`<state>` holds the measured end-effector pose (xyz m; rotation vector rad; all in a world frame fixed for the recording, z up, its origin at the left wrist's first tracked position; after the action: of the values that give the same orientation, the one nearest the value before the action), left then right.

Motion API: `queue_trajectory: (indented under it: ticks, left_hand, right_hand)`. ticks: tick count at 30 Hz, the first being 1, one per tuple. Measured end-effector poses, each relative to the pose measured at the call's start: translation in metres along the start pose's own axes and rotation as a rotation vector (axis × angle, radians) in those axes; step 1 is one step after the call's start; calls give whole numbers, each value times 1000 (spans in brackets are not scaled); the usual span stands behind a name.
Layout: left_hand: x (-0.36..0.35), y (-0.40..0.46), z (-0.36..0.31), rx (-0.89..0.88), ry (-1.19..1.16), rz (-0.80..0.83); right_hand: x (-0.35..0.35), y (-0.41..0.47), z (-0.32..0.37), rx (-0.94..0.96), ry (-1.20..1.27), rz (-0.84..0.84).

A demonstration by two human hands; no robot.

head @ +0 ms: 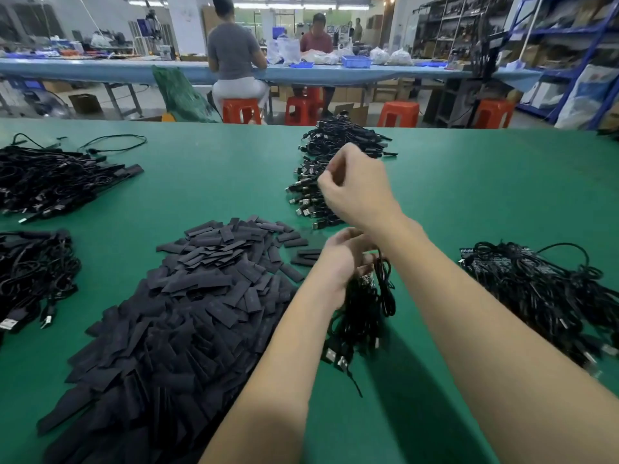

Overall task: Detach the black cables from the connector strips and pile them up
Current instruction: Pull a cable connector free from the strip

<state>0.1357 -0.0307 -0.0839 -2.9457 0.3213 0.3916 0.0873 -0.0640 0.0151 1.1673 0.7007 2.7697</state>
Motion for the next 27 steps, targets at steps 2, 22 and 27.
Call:
queue_trajectory:
  ticks: [2,22,27]
  left_hand:
    - [-1,4,2,20,-27,-1]
    - [-2,-2,-3,-13,61,128]
    - [0,-5,-11,-10,109,197]
  right_hand:
    - [30,-20,-20,-67,210,-195]
    - [39,-109,-109,-444,1200,-132]
    - [44,-109,-106,-332,1289,-157]
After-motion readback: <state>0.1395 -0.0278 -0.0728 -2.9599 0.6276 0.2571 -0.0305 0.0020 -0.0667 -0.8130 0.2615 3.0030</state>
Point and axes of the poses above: each hand's wrist, its own y-axis towards the middle knuckle, its own x-axis out of the back of the hand, z = x × y, the point moved 4 cm from there along y, towards the middle knuckle, and after that the axes turned 5 degrees about z, right-handed, at the moved point
